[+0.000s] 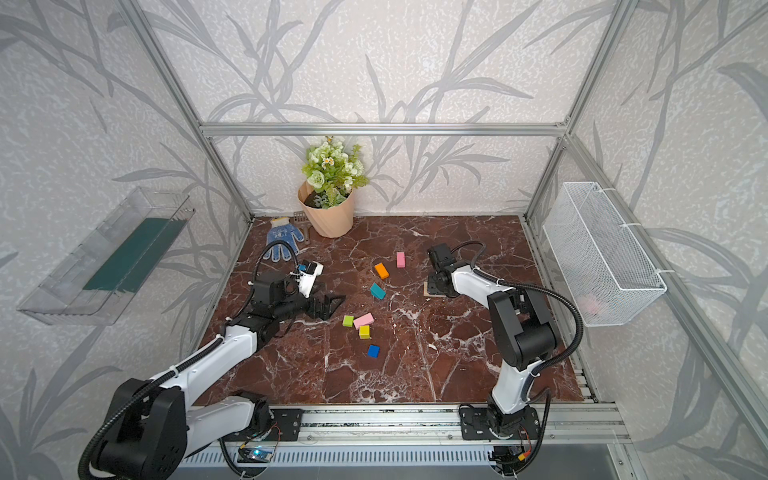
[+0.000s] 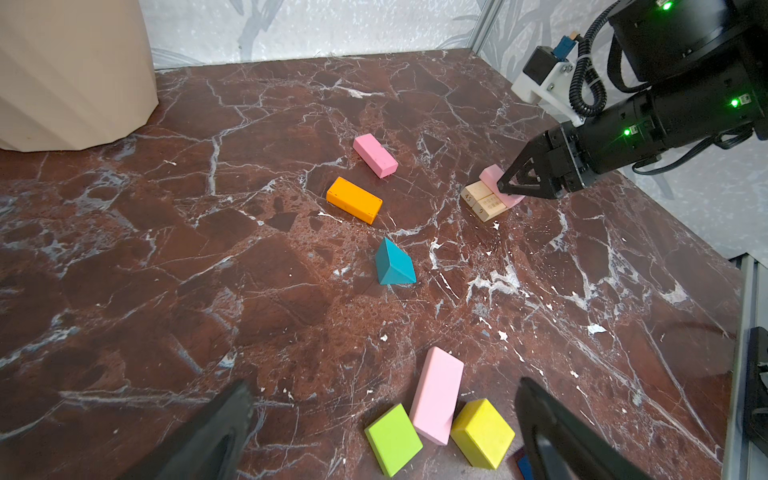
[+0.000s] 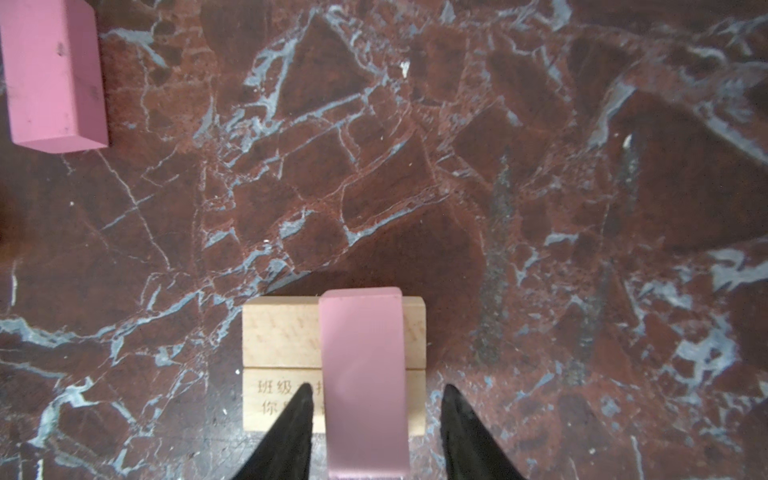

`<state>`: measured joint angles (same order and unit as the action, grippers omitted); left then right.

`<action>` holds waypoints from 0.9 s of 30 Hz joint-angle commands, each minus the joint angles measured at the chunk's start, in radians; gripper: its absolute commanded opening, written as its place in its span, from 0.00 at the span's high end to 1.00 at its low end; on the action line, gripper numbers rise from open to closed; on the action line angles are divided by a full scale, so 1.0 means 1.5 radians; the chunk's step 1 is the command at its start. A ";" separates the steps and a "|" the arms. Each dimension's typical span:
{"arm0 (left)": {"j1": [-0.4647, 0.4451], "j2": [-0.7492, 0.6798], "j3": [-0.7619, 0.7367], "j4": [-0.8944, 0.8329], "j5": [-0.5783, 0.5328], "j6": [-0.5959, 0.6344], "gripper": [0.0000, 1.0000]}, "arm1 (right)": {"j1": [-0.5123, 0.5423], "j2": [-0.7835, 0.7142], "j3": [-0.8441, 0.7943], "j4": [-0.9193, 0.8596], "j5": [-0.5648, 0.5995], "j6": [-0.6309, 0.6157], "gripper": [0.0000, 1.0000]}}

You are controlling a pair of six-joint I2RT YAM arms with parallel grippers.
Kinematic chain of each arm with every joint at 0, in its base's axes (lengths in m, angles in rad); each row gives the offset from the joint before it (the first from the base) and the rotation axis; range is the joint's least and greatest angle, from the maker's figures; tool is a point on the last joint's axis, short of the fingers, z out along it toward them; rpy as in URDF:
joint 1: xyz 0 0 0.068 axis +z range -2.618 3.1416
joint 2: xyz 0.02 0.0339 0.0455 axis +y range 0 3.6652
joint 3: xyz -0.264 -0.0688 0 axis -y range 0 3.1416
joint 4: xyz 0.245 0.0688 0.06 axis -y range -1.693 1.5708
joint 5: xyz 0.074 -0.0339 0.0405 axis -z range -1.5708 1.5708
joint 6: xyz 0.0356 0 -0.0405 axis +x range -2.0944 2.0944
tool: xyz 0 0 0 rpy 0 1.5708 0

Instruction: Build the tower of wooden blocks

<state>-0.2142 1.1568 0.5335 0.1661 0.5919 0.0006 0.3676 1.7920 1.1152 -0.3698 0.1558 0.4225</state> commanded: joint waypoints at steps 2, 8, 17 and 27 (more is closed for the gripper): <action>-0.001 -0.011 -0.008 0.010 -0.003 0.013 0.01 | 0.002 0.009 0.022 -0.006 0.004 0.002 0.53; -0.001 -0.011 -0.007 0.010 -0.004 0.013 0.01 | 0.002 0.016 0.030 -0.007 0.005 0.002 0.60; -0.001 -0.012 -0.007 0.010 -0.003 0.013 0.01 | 0.002 0.027 0.034 -0.008 0.005 0.004 0.61; -0.002 -0.013 -0.009 0.010 -0.003 0.013 0.01 | 0.002 0.032 0.038 -0.012 0.000 0.006 0.68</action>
<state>-0.2142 1.1568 0.5331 0.1661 0.5919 0.0006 0.3676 1.8210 1.1477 -0.3702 0.1558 0.4232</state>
